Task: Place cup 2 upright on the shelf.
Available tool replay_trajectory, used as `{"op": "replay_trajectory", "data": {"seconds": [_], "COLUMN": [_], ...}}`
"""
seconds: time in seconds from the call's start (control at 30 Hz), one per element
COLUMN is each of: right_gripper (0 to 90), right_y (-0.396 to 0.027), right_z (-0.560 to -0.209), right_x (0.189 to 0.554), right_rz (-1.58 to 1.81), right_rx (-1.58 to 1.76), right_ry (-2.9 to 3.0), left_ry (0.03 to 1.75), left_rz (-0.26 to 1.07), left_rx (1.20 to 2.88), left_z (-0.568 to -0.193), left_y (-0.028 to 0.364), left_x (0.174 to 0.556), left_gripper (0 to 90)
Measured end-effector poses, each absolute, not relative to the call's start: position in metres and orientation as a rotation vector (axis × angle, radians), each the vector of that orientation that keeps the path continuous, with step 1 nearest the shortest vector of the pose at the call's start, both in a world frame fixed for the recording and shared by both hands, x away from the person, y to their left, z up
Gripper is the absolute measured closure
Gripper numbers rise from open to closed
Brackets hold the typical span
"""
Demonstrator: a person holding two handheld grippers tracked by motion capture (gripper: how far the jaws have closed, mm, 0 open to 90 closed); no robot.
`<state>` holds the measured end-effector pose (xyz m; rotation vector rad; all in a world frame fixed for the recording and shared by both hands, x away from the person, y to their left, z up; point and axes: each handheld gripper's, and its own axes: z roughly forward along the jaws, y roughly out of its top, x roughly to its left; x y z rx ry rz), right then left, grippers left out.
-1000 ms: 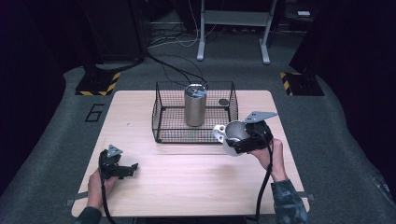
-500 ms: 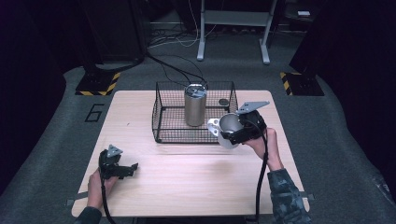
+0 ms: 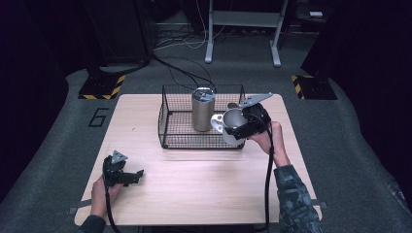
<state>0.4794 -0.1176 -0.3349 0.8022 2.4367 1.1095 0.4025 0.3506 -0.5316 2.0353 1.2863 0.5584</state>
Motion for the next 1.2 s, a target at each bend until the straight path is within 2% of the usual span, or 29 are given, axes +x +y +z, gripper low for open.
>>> {"op": "replay_trajectory", "data": {"seconds": [0.73, 1.2], "right_gripper": [5.6, 5.6], "right_y": [-0.102, -0.097], "right_z": [-0.339, -0.349], "right_x": [0.524, 0.537], "right_rz": [1.073, 1.028], "right_rx": [0.797, 0.837], "right_ry": [2.439, 2.434], "left_ry": [1.286, 1.286], "left_rz": [0.558, 0.558], "left_rx": [2.035, 2.035], "left_z": [-0.532, -0.532], "left_y": [0.351, 0.351], "left_x": [0.403, 0.403], "left_gripper": [0.0, 0.0]}}
